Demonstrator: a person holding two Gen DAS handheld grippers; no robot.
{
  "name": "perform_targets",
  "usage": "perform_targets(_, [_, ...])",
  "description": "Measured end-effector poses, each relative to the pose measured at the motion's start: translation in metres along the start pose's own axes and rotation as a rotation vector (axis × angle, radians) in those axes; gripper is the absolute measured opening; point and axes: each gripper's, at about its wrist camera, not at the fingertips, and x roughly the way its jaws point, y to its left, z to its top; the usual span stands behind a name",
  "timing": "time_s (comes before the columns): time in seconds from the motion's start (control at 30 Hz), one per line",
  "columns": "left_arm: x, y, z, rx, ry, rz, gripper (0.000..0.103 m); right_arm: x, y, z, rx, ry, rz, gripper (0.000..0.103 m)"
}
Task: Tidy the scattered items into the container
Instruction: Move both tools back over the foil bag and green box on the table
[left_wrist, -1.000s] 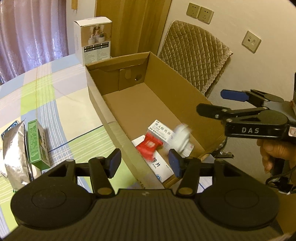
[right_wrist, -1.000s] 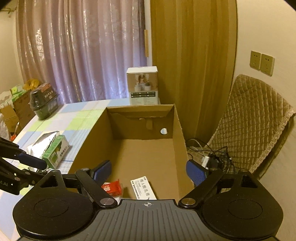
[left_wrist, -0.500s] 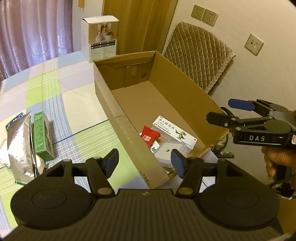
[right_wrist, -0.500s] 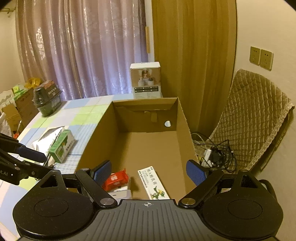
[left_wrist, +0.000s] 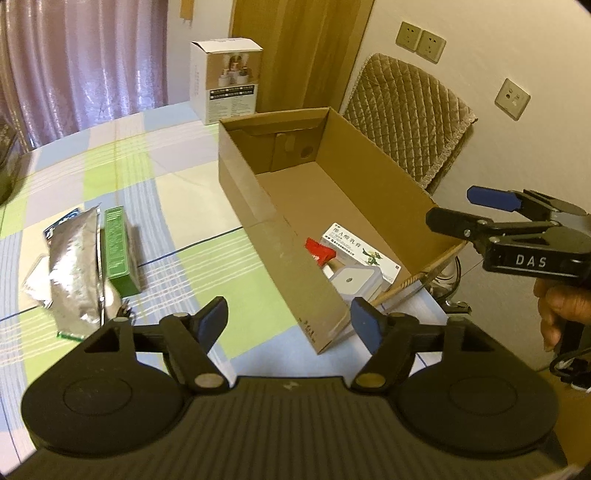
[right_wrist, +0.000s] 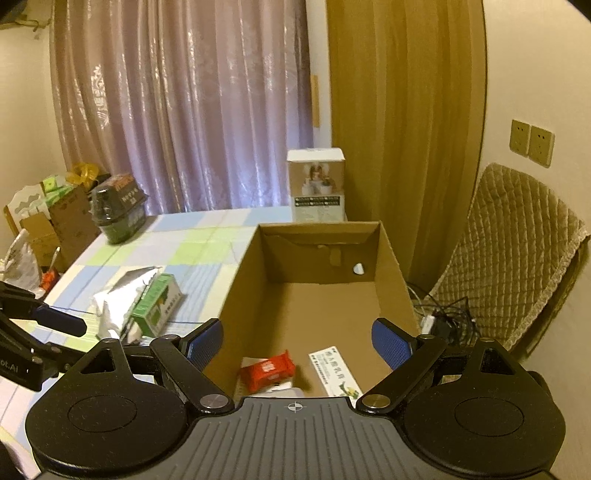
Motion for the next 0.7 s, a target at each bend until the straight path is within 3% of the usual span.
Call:
perform_targets(0.33, [-0.043, 0.022, -0.039, -0.046, -0.017, 0.054, 0.095, -0.012, 0.046, -0.003, -0.031, -0.008, 0.063, 0.093])
perform_targets(0.7, [-0.100, 0.081, -0.093, -0.157, -0.013, 0.174, 0.100, -0.013, 0.104, -0.009, -0.088, 0.006, 0.155, 0.093])
